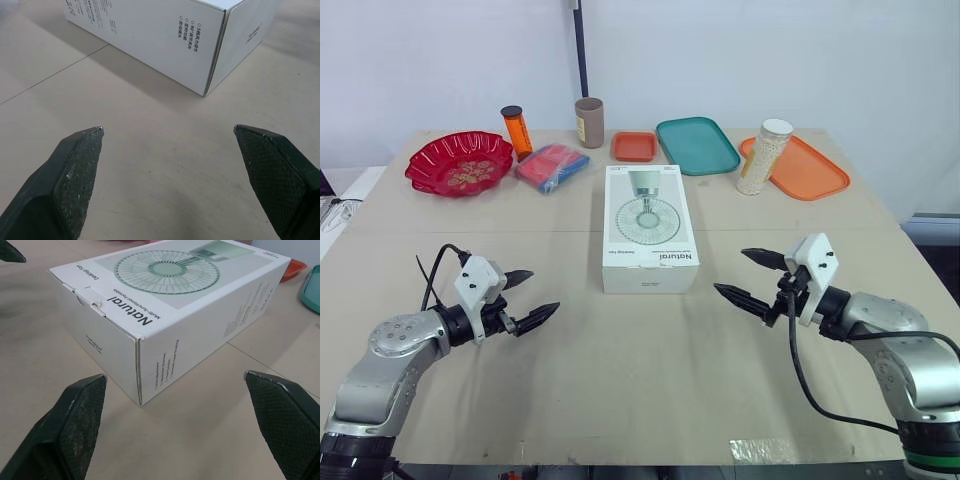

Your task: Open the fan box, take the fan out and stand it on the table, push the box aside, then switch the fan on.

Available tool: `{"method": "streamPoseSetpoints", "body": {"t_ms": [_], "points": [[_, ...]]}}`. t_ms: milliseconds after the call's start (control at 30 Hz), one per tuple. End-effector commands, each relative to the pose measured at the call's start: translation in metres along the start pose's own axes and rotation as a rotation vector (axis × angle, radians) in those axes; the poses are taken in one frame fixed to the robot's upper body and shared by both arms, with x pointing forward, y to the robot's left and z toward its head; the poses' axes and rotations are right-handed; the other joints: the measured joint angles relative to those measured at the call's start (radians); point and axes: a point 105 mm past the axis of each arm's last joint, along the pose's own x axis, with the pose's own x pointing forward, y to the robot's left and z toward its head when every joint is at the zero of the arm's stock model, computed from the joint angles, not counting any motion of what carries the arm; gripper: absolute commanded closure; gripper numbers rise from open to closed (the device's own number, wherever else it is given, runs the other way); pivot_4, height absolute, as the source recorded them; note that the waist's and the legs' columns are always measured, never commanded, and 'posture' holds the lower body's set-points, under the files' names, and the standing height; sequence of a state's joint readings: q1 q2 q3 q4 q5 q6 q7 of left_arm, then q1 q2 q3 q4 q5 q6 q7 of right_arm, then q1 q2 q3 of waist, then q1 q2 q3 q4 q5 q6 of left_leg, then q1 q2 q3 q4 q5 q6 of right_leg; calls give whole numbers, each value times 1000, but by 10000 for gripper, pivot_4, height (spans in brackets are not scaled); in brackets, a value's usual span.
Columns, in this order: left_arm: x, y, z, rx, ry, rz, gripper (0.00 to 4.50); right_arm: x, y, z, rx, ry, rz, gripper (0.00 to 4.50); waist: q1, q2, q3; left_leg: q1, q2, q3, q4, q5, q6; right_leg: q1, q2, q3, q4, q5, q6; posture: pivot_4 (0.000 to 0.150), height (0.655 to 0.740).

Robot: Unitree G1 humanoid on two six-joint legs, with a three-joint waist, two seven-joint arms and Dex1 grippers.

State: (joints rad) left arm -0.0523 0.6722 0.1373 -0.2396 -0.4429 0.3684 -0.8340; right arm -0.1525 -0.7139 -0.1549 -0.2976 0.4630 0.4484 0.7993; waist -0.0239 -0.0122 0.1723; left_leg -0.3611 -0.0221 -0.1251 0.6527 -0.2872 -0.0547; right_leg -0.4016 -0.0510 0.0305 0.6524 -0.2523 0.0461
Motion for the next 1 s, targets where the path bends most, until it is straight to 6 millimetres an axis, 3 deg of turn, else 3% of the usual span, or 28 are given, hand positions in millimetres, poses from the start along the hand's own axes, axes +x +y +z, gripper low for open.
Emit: {"method": "streamPoseSetpoints", "body": {"t_ms": [33, 667, 833, 900, 1000], "points": [[-1, 0, 4, 26, -18, 5, 536, 1, 0, 6, -28, -21, 5, 0, 0, 0, 0, 0, 0, 0, 0, 0, 0, 0, 0, 0, 0, 0, 0, 1500, 7400], [-3, 4, 5, 46, -7, 21, 536, 4, -1, 5, -25, -23, 15, 0, 0, 0, 0, 0, 0, 0, 0, 0, 0, 0, 0, 0, 0, 0, 0, 1500, 7400], [0, 8, 15, 55, -52, 28, 536, 3, 3, 9, -15, -41, 29, 0, 0, 0, 0, 0, 0, 0, 0, 0, 0, 0, 0, 0, 0, 0, 0, 1500, 7400], [1, 13, 26, 43, -99, 36, 5674, 3, 7, 12, -19, -48, 47, 0, 0, 0, 0, 0, 0, 0, 0, 0, 0, 0, 0, 0, 0, 0, 0, 1500, 7400], [11, 25, 61, 38, -207, 26, 15046, 3, 11, 24, -34, -79, 62, 0, 0, 0, 0, 0, 0, 0, 1, 0, 0, 0, 0, 0, 0, 0, 0, 1500, 7400]]}}
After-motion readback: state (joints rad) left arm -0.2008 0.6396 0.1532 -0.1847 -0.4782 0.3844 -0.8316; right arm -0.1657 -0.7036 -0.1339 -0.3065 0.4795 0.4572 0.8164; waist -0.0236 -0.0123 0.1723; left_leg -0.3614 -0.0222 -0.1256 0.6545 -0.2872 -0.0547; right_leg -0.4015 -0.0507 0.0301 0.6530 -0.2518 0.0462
